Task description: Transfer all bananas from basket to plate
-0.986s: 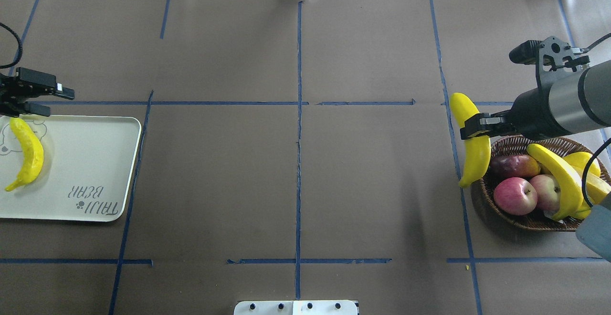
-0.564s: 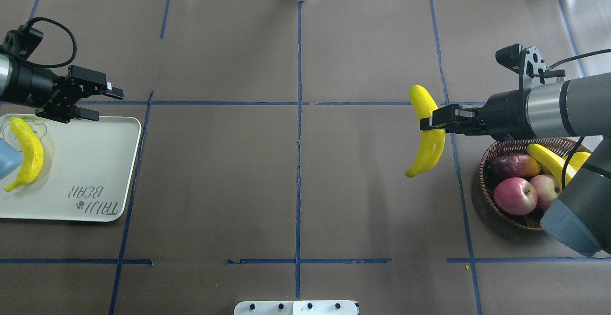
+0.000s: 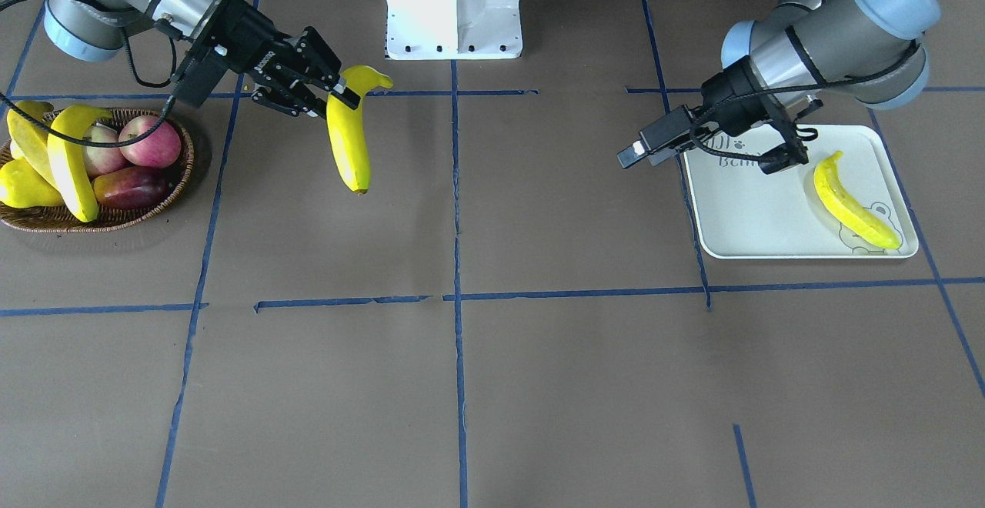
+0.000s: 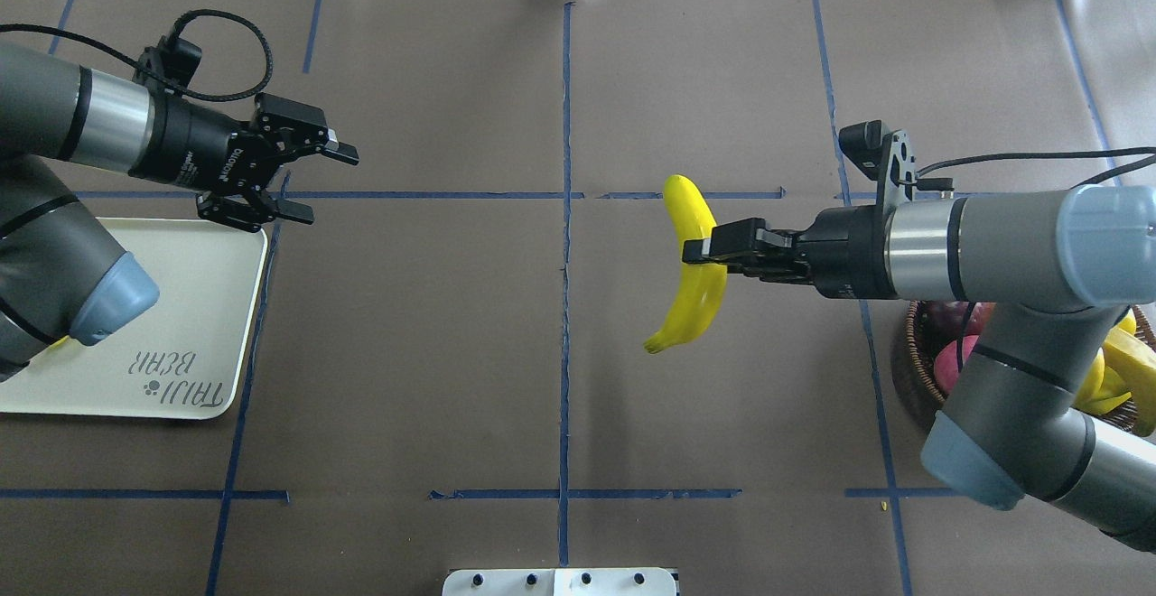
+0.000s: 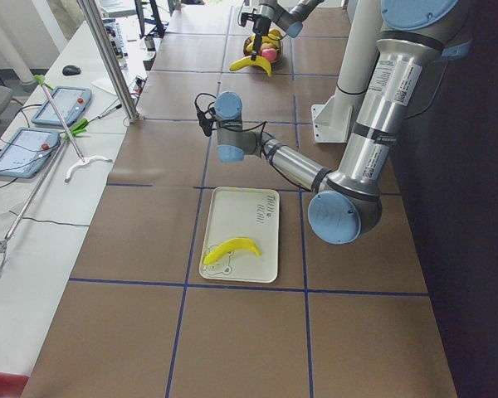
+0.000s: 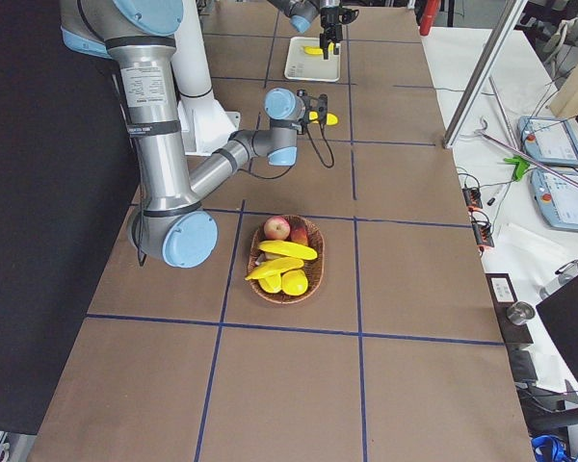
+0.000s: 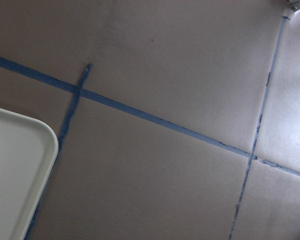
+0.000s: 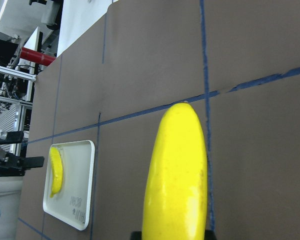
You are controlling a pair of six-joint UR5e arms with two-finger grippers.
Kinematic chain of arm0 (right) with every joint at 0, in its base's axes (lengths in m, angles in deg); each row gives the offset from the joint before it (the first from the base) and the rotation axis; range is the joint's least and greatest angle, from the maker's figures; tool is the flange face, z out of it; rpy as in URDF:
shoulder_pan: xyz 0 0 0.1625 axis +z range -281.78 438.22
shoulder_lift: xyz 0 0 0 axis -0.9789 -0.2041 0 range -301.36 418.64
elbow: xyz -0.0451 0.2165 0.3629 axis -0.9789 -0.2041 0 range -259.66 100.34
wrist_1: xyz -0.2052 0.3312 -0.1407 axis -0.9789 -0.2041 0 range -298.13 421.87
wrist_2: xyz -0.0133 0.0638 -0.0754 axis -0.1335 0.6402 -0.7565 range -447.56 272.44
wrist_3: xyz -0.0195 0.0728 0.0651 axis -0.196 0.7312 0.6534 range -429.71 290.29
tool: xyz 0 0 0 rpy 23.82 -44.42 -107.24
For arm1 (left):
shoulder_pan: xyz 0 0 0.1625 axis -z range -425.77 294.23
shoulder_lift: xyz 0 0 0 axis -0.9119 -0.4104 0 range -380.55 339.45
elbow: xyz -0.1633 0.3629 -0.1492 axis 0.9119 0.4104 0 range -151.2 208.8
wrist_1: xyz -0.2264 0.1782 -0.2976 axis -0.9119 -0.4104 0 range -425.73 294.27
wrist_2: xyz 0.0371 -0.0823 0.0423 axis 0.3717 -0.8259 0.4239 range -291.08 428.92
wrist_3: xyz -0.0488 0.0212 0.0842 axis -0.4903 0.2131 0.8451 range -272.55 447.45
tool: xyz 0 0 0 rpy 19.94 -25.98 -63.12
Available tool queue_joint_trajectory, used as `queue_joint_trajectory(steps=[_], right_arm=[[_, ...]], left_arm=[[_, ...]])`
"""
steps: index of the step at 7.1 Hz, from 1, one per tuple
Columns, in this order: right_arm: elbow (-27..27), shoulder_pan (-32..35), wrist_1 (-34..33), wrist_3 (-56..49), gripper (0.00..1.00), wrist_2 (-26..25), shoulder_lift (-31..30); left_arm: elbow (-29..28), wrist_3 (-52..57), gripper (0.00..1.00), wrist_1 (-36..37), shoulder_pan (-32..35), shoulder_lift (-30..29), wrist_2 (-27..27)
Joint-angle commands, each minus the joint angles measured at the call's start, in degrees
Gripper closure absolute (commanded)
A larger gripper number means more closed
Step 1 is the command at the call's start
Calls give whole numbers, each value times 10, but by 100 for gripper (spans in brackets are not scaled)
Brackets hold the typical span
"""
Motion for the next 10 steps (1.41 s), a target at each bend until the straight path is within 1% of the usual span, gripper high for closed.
queue_joint_trajectory(steps=[1, 2, 3, 4, 5, 6, 7, 8, 10], right_arm=[[-3, -45, -2, 8, 95, -43, 33], [-10, -59, -6, 8, 95, -63, 61], [-25, -82, -22, 7, 95, -98, 92], [-30, -103, -38, 6, 95, -127, 110], [-35, -113, -51, 3, 95, -145, 124], [-46, -119, -57, 1, 95, -150, 136], [-48, -120, -57, 1, 95, -154, 144], [-49, -120, -57, 1, 95, -155, 145], [-51, -123, -58, 0, 95, -155, 150]], left_arm=[[0, -49, 0, 3, -32, -43, 10], [0, -50, 0, 15, -38, -55, 10], [1, -50, 0, 52, -46, -78, 10], [0, -51, 0, 72, -57, -94, 11], [1, -68, 0, 75, -62, -99, 15], [0, -70, 0, 75, -69, -100, 22], [0, -70, 0, 75, -87, -99, 35], [0, -70, 0, 76, -101, -100, 36], [0, -68, 0, 75, -103, -102, 36]])
